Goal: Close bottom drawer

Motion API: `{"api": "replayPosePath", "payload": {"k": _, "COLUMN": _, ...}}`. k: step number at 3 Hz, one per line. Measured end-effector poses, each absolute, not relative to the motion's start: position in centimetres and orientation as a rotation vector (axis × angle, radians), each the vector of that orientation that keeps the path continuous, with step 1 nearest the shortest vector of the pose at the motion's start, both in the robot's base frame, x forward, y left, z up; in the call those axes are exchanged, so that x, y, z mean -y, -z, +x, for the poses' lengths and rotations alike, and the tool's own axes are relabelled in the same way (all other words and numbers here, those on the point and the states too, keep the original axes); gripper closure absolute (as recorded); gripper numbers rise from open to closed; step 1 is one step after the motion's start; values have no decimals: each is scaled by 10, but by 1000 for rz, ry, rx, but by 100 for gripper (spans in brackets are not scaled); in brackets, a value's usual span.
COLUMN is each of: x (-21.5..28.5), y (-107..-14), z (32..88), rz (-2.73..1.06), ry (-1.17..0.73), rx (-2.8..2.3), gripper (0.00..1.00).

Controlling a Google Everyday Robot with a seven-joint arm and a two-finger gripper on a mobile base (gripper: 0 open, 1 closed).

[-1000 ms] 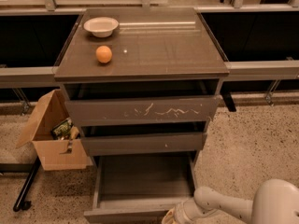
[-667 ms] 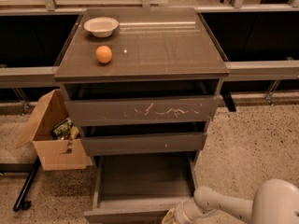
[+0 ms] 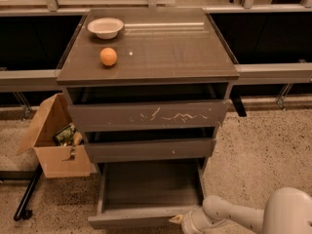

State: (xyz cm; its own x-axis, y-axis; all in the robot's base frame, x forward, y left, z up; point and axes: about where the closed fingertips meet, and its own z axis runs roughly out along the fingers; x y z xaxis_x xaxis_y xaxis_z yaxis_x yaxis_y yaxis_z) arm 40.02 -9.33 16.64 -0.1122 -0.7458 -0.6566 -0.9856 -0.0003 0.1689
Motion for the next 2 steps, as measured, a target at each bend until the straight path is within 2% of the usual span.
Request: {"api": "replayPosePath", "payload": {"k": 2, "x": 91, "y": -164, "z": 416, "rz": -1797, "ry": -862, "rx": -1867, "gripper": 0}}
